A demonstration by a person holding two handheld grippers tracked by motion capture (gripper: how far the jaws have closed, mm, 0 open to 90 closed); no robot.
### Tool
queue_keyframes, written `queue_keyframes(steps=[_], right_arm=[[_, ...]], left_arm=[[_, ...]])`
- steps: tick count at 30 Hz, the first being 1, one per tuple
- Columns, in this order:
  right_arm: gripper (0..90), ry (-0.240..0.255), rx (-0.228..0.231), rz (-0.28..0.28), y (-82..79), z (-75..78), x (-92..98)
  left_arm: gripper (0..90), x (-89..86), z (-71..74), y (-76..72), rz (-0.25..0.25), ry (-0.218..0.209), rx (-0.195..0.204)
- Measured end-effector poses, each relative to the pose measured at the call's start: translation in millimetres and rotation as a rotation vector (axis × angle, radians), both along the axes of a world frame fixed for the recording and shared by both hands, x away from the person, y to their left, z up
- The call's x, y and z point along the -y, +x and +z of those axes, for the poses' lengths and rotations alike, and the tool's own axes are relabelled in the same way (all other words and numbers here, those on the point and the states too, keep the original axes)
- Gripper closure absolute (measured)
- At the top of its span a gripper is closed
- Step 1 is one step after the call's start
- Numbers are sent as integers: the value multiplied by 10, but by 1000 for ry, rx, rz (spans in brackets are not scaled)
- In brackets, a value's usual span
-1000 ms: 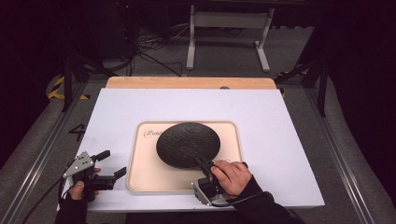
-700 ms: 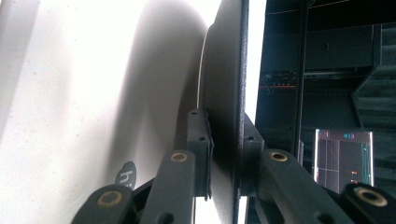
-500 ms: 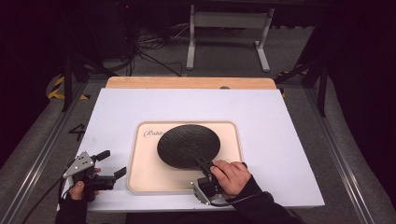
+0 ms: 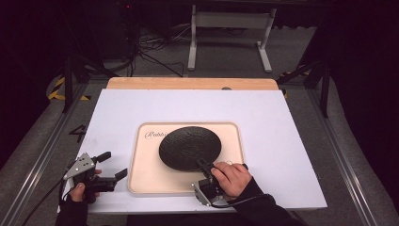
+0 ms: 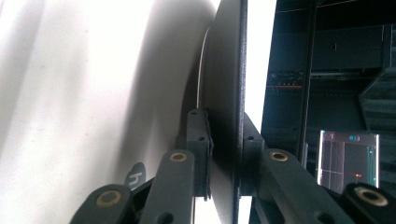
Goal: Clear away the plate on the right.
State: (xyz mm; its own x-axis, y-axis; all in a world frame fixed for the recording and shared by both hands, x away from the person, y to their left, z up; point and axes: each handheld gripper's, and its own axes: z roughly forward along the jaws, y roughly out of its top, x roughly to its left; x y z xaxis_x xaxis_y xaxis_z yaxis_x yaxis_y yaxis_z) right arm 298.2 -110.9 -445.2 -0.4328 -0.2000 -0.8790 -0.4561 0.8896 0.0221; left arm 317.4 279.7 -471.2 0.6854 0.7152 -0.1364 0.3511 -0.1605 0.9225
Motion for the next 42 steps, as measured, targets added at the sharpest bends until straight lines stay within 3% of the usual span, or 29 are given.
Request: queue_keyframes(steps=[14, 23, 36, 42], right_arm=[[817, -30, -41, 44, -58, -94, -27], [778, -31, -120, 38, -48, -132, -18], [708, -34, -173, 37, -54, -157, -12], [671, 6, -212, 29, -72, -102, 24]], left_arm=[[39, 2, -1, -2, 2, -1, 1], [39, 1, 0, -1, 0, 0, 0], [39, 0, -1, 2, 1, -2, -4], [39, 1, -1, 2, 1, -4, -5]])
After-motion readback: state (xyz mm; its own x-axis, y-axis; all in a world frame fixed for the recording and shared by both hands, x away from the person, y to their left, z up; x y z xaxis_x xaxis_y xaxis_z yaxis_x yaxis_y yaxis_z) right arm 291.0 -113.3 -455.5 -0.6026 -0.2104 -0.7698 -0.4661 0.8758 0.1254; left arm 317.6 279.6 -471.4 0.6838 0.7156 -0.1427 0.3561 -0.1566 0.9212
